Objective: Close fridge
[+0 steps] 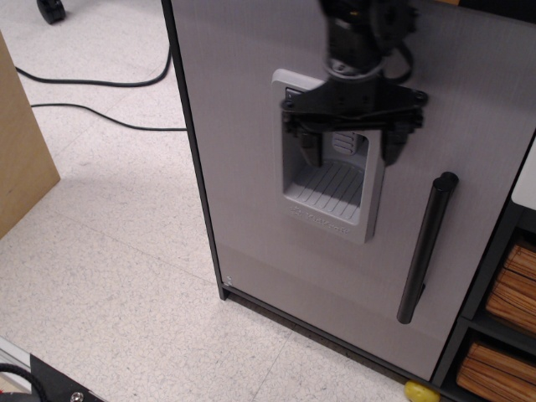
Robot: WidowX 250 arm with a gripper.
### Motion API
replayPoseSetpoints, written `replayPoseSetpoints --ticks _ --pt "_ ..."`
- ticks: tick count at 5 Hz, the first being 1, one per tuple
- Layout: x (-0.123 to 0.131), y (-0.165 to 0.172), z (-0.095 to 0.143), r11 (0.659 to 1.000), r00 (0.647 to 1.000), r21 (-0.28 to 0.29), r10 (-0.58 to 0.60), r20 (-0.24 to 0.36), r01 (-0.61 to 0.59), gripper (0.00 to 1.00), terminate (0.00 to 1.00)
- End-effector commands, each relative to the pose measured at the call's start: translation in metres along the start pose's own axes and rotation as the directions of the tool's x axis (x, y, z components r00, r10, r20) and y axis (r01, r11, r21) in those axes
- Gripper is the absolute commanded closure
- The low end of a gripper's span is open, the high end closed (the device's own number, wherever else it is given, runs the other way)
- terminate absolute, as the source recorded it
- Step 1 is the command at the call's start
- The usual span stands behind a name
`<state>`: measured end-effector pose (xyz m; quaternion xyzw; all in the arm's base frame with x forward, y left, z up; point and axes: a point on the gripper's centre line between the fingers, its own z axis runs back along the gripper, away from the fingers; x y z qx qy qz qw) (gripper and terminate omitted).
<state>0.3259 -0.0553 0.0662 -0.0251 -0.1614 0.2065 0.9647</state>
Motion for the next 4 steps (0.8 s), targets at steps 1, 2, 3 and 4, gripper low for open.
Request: replayPoseSetpoints --ticks 1,2,3,4 --pt "-0.02 0.02 0.018 0.999 0.999 0.017 -0.041 0.019 0.041 0.0 0.0" --pt "-0.033 0.028 0.015 0.996 0.999 0.078 -0.037 -0.035 0.04 0.0 0.0" --pt "-0.033 0.028 0.015 0.996 0.999 0.078 -0.037 -0.035 0.04 0.0 0.0" --pt "-0.033 0.028 0.015 0.996 0.999 0.078 -0.037 -0.035 0.04 0.0 1.0"
